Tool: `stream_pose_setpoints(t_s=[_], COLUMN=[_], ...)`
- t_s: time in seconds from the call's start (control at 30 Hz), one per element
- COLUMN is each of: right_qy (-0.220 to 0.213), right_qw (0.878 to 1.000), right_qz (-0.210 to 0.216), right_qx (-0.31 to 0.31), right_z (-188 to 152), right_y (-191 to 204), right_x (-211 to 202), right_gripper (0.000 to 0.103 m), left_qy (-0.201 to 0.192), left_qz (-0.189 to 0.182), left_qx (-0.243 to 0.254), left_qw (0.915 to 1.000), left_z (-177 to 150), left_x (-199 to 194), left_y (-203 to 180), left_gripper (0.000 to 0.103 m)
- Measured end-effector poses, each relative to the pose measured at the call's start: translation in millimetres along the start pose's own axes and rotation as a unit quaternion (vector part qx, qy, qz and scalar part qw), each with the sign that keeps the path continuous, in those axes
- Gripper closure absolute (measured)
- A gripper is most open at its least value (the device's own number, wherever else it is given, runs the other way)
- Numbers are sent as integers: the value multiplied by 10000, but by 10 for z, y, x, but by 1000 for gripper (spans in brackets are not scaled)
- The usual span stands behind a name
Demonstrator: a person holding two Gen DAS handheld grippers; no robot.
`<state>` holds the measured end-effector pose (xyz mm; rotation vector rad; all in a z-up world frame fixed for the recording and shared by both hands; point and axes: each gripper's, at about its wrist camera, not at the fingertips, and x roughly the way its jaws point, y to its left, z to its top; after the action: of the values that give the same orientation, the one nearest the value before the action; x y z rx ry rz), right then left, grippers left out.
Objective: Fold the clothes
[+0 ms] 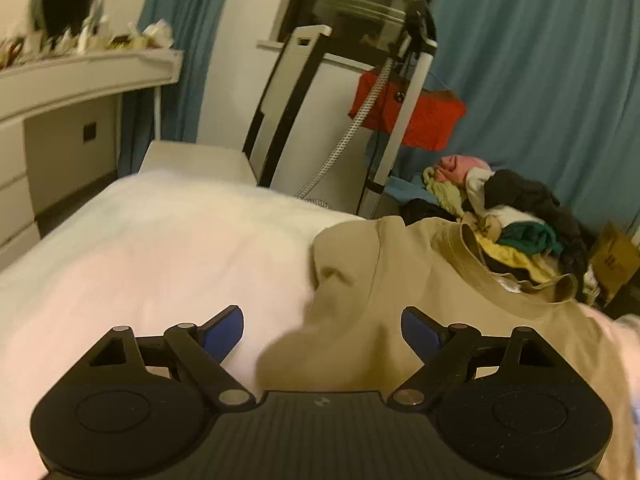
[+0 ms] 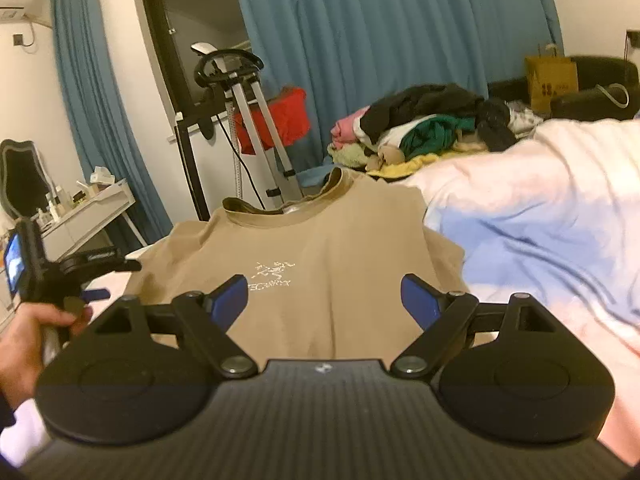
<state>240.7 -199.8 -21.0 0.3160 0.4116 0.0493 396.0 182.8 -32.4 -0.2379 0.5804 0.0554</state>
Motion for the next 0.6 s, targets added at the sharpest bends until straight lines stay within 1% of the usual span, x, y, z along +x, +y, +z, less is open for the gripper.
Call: stream_pose_setpoints(t_s=[0.07,0.1,0.13,0.17,0.2,0.23,0.27,0.3,0.33,0.37,0.4,0.43,0.47,0.53,0.6], right_qy=[79,119,144,170,193,201,201,201,206,214,217,212,202,172,152], right_qw=[10000,9999,9998,9997,9996,9995,9994,9993,9992,9988,9985,9982,9979,9974,9971], right_qz=[-22,-37,-39,-31,-22,-24,-34,-50,-64,-71,-72,-68,-71,-94,-120], right_qx=[5,34,95,164,213,243,268,296,348,423,492,556,611,698,737], right_z=[-19,-23,-24,-24,-20,-17,-17,-17,-13,-9,0,16,29,46,51], right_y=[-14,-21,-34,-49,-68,-86,-100,-116,-137,-162,-189,-218,-239,-260,-278], right_x=[113,161,200,233,253,259,257,248,231,212,197,185,174,154,136], right_gripper=[18,18,18,18,18,18,18,18,18,18,18,18,18,18,18], left_qy=[-21,-33,-5,35,79,105,108,106,103,43,-34,-130,-231,-339,-317], left_qz=[77,142,203,262,268,280,358,454,549,667,791,818,816,691,426], left_qx=[165,230,261,281,274,293,417,569,720,1040,1408,1819,2241,2978,3584], left_qw=[9998,9996,9995,9993,9992,9991,9984,9973,9958,9923,9869,9798,9709,9515,9320], left_z=[32,27,27,28,35,50,71,93,115,113,105,64,14,-130,-334], left_x=[147,202,261,320,362,393,400,399,399,374,343,300,254,172,126], left_y=[-73,-99,-123,-147,-159,-191,-265,-348,-431,-565,-714,-881,-1053,-1385,-1697], left_gripper=[22,29,40,46,61,83,94,97,98,99,99,99,99,99,99])
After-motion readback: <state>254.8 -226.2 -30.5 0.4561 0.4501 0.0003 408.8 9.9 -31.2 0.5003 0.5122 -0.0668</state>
